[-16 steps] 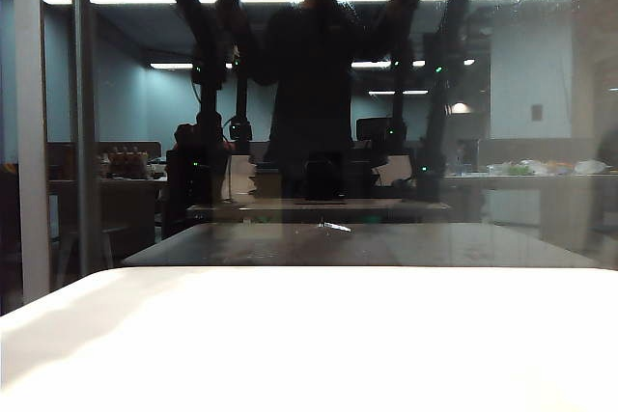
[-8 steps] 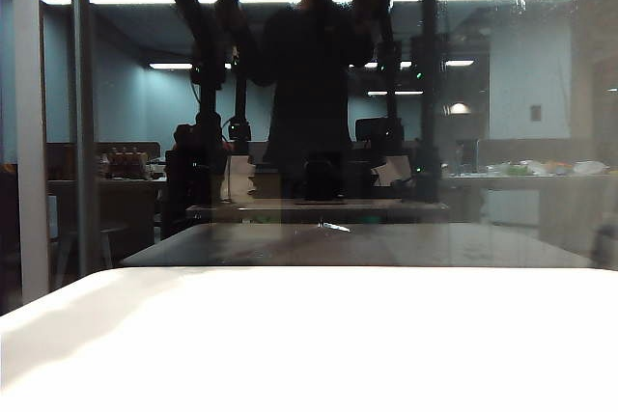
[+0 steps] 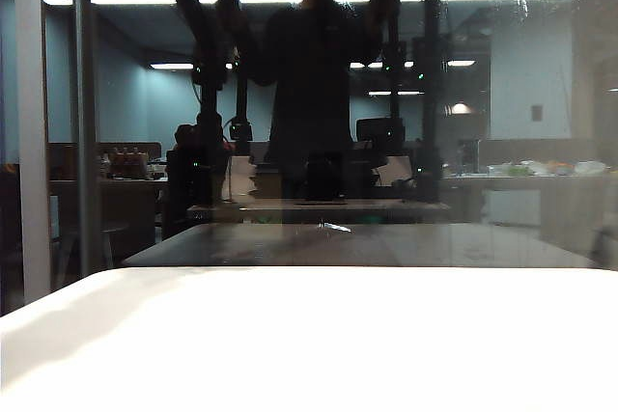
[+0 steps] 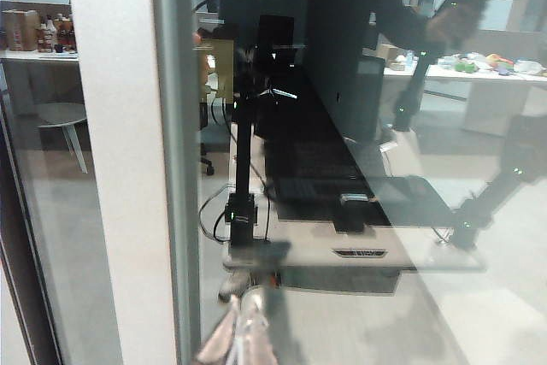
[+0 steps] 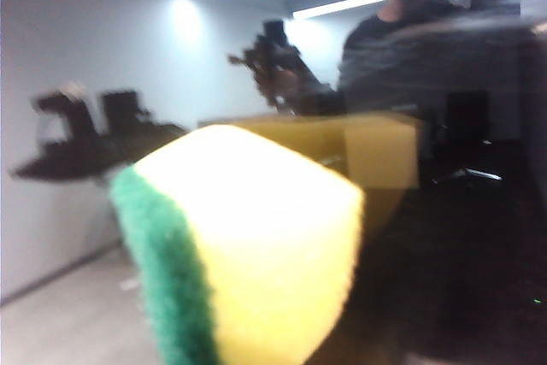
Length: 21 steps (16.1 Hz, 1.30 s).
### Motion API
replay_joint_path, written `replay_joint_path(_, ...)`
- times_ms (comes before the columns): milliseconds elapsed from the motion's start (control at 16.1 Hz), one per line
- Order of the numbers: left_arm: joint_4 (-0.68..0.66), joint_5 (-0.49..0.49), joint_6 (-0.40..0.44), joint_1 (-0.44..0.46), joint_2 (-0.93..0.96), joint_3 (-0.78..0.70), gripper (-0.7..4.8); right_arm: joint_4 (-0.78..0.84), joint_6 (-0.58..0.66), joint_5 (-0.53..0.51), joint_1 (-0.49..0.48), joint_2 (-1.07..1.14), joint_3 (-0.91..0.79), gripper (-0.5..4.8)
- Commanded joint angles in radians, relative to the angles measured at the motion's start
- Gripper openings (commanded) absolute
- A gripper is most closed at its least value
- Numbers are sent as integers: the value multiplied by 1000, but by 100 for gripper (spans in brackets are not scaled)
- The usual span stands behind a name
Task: Reach upward to find where there is water on the glass, pick up the sponge from the table, dry the water, and finally place the sponge back on the table.
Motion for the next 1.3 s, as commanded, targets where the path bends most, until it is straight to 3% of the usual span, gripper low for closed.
replay_joint_path(62,22,0,5,0,-4,5,-5,-125,-18,60,-65,0,-4,-9)
replay_joint_path(992,23,0,39,0,-4,5,-5,-331,-91,87,-411,-116,-4,-9)
replay_joint_path(1302,23,0,46,0,-4,5,-5,-332,-87,30,-428,-118,-5,-9)
